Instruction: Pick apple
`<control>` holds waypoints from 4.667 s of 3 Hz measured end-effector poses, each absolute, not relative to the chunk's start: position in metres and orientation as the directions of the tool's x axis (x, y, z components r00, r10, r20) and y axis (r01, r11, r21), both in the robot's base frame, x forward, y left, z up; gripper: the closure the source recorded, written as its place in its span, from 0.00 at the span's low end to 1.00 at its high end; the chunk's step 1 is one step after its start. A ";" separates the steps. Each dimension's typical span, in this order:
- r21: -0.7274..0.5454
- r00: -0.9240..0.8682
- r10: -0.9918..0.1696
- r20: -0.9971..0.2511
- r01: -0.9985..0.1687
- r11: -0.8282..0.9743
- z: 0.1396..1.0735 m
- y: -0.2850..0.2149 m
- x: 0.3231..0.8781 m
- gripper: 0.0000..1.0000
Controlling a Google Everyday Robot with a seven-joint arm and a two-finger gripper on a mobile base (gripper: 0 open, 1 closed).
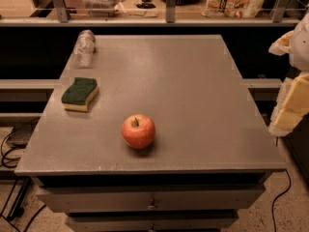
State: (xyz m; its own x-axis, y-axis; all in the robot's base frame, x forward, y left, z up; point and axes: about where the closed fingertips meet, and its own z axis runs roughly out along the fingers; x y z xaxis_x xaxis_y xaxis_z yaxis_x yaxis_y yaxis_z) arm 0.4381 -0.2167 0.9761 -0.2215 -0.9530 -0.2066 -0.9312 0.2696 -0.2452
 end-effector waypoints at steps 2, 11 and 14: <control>-0.240 -0.187 -0.951 -0.245 -0.939 0.247 0.976 -0.211 0.439 0.00; -0.051 0.228 -0.657 -0.718 -0.960 -0.276 0.883 0.053 0.425 0.00; 0.009 0.133 -0.696 -0.706 -0.980 -0.197 0.838 0.048 0.433 0.00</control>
Offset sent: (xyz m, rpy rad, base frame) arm 0.0009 0.0158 -0.0042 0.1161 0.0104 0.1041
